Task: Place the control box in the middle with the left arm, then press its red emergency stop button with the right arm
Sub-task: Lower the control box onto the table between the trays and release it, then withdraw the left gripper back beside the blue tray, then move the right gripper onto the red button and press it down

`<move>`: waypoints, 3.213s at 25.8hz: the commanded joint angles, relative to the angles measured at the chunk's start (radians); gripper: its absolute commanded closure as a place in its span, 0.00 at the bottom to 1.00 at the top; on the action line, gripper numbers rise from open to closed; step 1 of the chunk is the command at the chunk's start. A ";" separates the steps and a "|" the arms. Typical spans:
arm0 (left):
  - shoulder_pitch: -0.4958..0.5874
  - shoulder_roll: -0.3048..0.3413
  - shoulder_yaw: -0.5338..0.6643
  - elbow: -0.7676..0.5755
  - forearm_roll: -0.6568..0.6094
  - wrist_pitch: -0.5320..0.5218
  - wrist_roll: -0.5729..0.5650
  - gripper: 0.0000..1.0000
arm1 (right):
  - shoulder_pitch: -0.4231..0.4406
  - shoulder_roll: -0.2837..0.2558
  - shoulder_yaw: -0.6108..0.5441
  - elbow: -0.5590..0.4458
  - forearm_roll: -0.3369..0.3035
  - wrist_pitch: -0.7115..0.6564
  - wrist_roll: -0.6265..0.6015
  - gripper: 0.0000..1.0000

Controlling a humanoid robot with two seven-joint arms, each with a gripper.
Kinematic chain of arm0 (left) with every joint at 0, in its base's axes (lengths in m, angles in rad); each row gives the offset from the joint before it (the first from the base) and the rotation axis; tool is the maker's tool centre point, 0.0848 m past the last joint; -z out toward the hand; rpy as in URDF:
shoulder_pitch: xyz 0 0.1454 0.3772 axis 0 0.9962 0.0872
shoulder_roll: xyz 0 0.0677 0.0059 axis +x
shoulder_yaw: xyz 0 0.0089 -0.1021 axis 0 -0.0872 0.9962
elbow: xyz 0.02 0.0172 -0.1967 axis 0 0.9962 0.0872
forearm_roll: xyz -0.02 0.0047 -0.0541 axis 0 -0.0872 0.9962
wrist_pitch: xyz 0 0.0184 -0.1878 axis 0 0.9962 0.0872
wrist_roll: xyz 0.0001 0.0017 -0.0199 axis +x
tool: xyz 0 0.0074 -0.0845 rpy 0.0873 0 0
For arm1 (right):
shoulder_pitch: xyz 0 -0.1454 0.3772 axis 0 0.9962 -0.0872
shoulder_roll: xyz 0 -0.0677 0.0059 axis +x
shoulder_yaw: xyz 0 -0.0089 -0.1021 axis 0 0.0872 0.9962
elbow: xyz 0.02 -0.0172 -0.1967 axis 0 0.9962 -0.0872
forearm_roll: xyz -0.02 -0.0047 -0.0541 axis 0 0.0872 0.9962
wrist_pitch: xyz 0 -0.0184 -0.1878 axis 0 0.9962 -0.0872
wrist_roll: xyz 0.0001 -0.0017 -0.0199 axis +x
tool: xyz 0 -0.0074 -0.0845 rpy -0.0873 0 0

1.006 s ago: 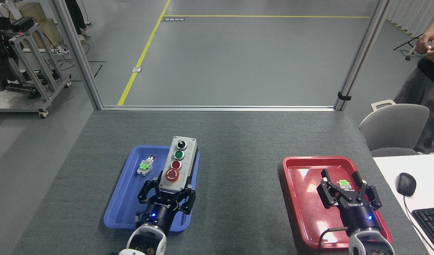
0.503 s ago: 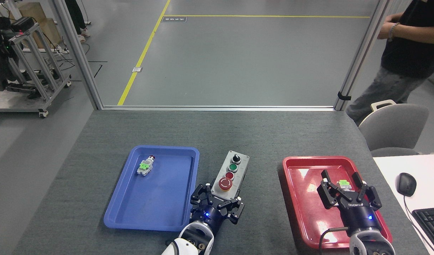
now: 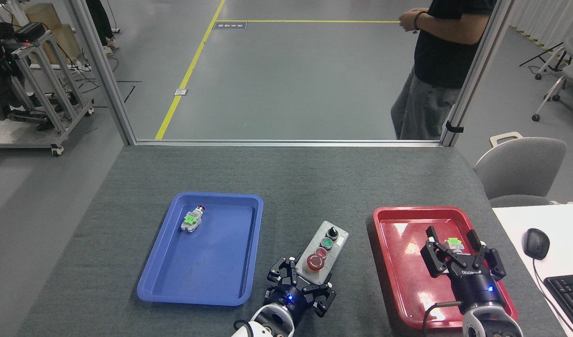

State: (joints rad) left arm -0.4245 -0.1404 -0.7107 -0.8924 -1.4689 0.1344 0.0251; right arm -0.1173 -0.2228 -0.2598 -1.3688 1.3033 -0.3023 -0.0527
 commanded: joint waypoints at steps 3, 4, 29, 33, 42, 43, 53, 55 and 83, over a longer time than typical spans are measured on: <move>0.000 0.001 -0.026 0.012 -0.001 0.005 -0.002 0.70 | -0.001 -0.001 -0.015 0.007 0.001 0.008 -0.009 0.01; 0.000 0.001 -0.027 0.012 0.001 0.007 -0.002 0.59 | -0.001 -0.001 -0.016 0.007 0.001 0.009 -0.009 0.01; 0.061 0.058 -0.026 -0.037 -0.002 0.005 0.012 0.02 | -0.038 -0.006 -0.016 0.037 0.002 0.048 -0.010 0.01; 0.124 0.188 -0.006 -0.178 0.004 -0.004 0.015 0.01 | -0.094 -0.026 -0.001 0.097 0.002 0.026 -0.010 0.01; 0.345 0.390 0.125 -0.537 0.036 -0.068 0.015 0.01 | -0.173 -0.033 0.126 0.145 0.002 0.017 -0.012 0.04; 0.374 0.404 0.155 -0.569 0.036 -0.087 0.015 0.01 | -0.173 -0.032 0.140 0.145 0.002 0.014 -0.013 0.08; 0.449 0.398 0.645 -0.695 0.140 -0.302 0.018 0.01 | -0.193 -0.043 0.372 0.146 0.005 -0.067 -0.010 0.89; 0.408 0.401 0.703 -0.691 0.237 -0.305 0.016 0.01 | -0.189 -0.043 0.389 0.146 0.005 -0.146 -0.007 1.00; 0.270 0.364 0.757 -0.562 0.391 -0.236 0.006 0.01 | -0.249 0.082 0.516 0.315 0.017 -0.287 0.137 1.00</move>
State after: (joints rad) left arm -0.1546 0.2247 0.0466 -1.4566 -1.0787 -0.1011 0.0331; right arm -0.3512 -0.1488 0.2400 -1.0746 1.3207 -0.5891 0.0852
